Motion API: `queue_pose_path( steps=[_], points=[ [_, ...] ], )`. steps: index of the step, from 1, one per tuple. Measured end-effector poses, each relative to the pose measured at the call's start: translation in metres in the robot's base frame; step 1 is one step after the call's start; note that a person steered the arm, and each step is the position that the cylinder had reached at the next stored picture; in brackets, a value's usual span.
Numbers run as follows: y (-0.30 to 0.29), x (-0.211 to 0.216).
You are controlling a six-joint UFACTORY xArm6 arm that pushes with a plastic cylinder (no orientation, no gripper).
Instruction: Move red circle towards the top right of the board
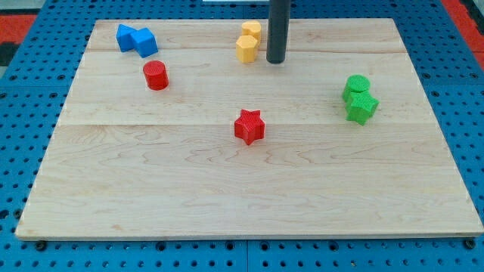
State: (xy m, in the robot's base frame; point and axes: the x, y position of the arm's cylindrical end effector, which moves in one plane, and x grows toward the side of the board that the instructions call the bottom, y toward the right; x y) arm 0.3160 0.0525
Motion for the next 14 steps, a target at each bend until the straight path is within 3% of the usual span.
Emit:
queue_pose_path(
  steps=[2, 7, 11, 13, 14],
  points=[
    [-0.034, -0.041],
    [-0.027, -0.028],
    [-0.061, -0.026],
    [-0.169, -0.022],
    [-0.191, 0.004]
  ],
)
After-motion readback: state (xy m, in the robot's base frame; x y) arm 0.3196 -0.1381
